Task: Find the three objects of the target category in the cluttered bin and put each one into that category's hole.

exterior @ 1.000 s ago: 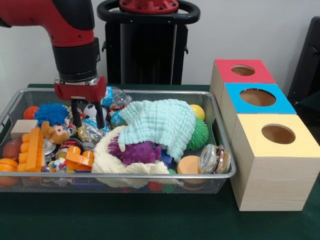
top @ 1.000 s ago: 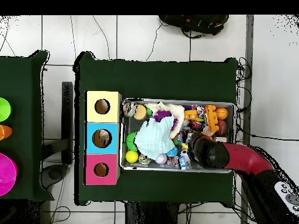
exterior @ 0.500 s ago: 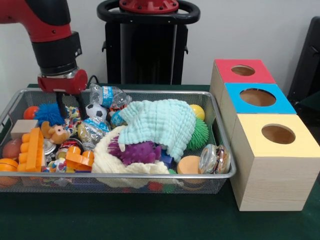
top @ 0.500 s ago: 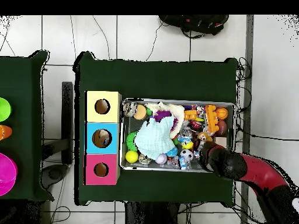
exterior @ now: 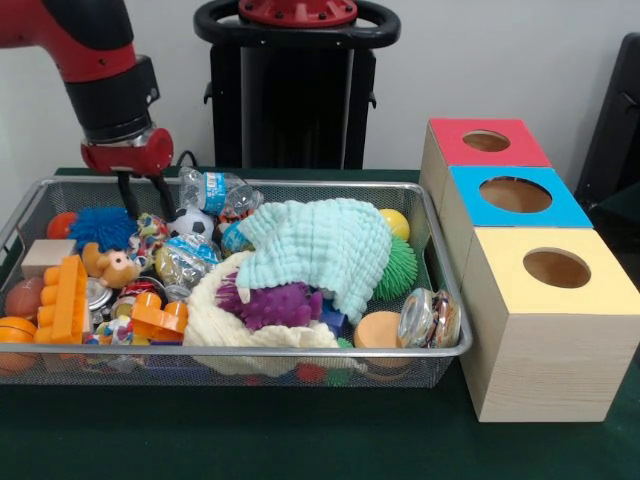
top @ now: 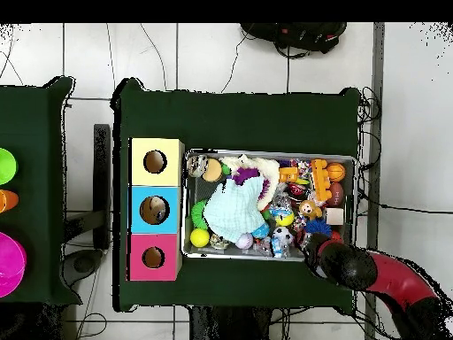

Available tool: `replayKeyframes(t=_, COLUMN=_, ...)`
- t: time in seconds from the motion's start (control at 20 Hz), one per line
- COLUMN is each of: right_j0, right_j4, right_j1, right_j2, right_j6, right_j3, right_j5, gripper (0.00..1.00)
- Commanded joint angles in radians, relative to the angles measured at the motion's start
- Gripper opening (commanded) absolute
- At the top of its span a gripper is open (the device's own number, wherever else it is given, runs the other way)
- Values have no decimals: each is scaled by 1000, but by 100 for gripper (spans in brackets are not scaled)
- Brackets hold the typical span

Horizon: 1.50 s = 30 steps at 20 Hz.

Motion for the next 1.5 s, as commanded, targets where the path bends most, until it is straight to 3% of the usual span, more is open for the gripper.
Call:
replayKeyframes(t=0.05, right_j0=54, right_j4=-141, right_j1=89, right_j2=30, right_j6=-106, right_j3=29, right_j5=-72, gripper=100)
replayKeyframes(t=0.3, right_j0=105, right_j4=-201, right_j1=144, right_j2=-21, right_j6=-29, right_j3=-15, right_j5=-165, gripper=100)
replayKeyframes(t=0.6, right_j0=127, right_j4=-201, right_j1=172, right_j2=-38, right_j6=-11, right_j3=-48, right_j5=-200, gripper=100)
replayKeyframes(t=0.8, right_j0=100, right_j4=-177, right_j1=215, right_j2=-12, right_j6=-62, right_j3=-89, right_j5=-156, gripper=100)
replayKeyframes(t=1.3, right_j0=64, right_j4=-136, right_j1=194, right_j2=34, right_j6=-103, right_j3=-77, right_j5=-85, gripper=100)
replayKeyframes(t=1.5, right_j0=54, right_j4=-99, right_j1=138, right_j2=57, right_j6=-111, right_j3=-44, right_j5=-35, gripper=100)
